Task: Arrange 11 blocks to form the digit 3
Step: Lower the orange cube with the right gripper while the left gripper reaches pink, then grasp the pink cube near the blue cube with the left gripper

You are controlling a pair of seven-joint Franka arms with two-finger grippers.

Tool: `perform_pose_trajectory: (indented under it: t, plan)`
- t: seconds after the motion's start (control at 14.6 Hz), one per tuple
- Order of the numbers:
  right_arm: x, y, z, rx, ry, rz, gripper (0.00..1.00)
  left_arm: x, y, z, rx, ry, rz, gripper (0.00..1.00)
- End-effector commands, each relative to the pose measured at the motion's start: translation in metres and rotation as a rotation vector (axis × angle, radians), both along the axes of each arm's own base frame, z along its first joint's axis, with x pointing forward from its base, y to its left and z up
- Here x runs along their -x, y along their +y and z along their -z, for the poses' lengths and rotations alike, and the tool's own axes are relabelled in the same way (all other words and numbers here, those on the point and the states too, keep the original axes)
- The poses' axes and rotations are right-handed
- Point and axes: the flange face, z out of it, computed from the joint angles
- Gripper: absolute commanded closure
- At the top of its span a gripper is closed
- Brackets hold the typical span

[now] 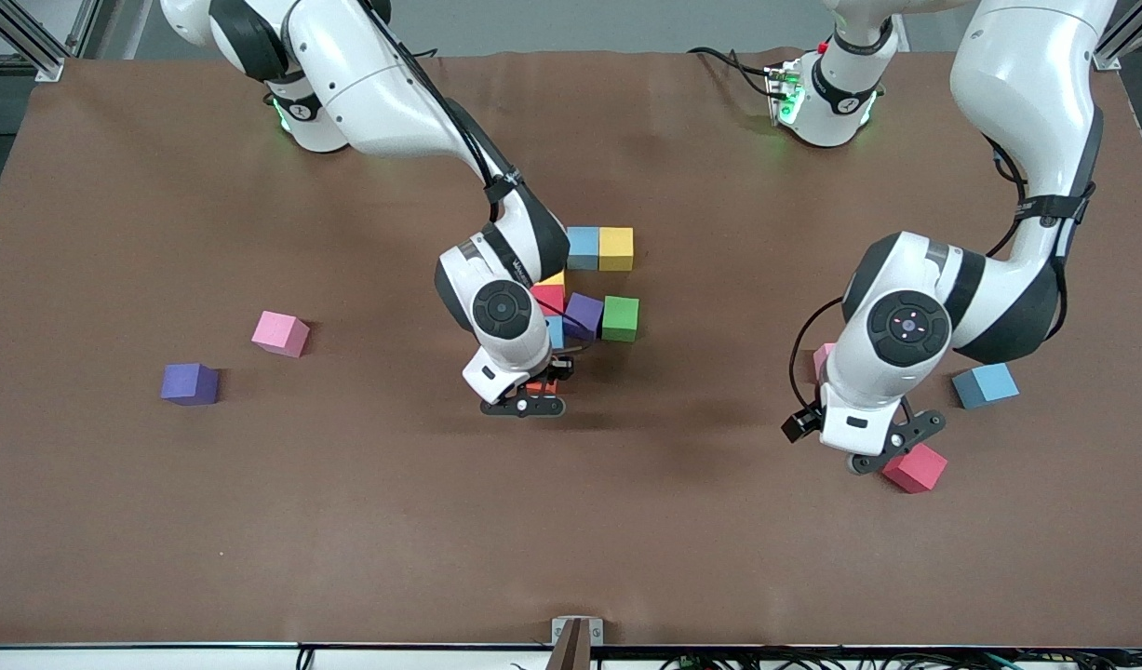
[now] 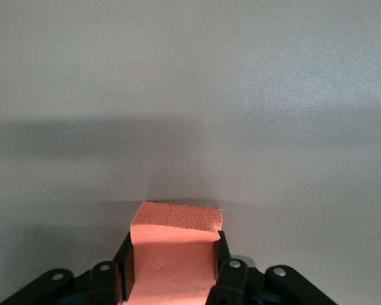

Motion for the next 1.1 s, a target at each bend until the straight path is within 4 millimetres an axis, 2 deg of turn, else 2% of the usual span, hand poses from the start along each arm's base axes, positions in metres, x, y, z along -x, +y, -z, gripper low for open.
perform_pose_trajectory:
  t: [0.0, 0.21, 0.41, 0.48, 0.62, 0.75, 0.96, 1.03]
  plan:
    - [0.0, 0.005, 0.012, -0.009, 0.002, -0.055, 0.51, -0.013, 0.021, 0.005, -0.005, 0.026, 0.134, 0.0]
    - [-0.009, 0.0, 0.006, -0.026, -0.029, -0.136, 0.51, -0.022, 0.064, 0.02, -0.003, 0.07, 0.256, 0.0]
    - [-0.015, -0.001, 0.003, -0.045, -0.066, -0.126, 0.51, -0.019, 0.081, 0.033, -0.003, 0.106, 0.328, 0.0]
    - [-0.015, -0.001, 0.004, -0.048, -0.065, -0.12, 0.51, -0.019, 0.092, 0.035, -0.002, 0.112, 0.324, 0.0]
    - [-0.015, 0.0, 0.003, -0.05, -0.07, -0.12, 0.51, -0.017, 0.1, 0.04, 0.0, 0.127, 0.337, 0.0]
    - [-0.014, 0.0, 0.004, -0.052, -0.066, -0.112, 0.51, -0.017, 0.119, 0.047, 0.004, 0.136, 0.32, 0.0]
    - [-0.013, 0.001, 0.005, -0.052, -0.063, -0.113, 0.51, -0.003, 0.129, 0.068, 0.023, 0.147, 0.337, 0.0]
    - [-0.013, 0.001, 0.005, -0.05, -0.059, -0.113, 0.51, 0.002, 0.126, 0.073, 0.042, 0.149, 0.342, 0.0]
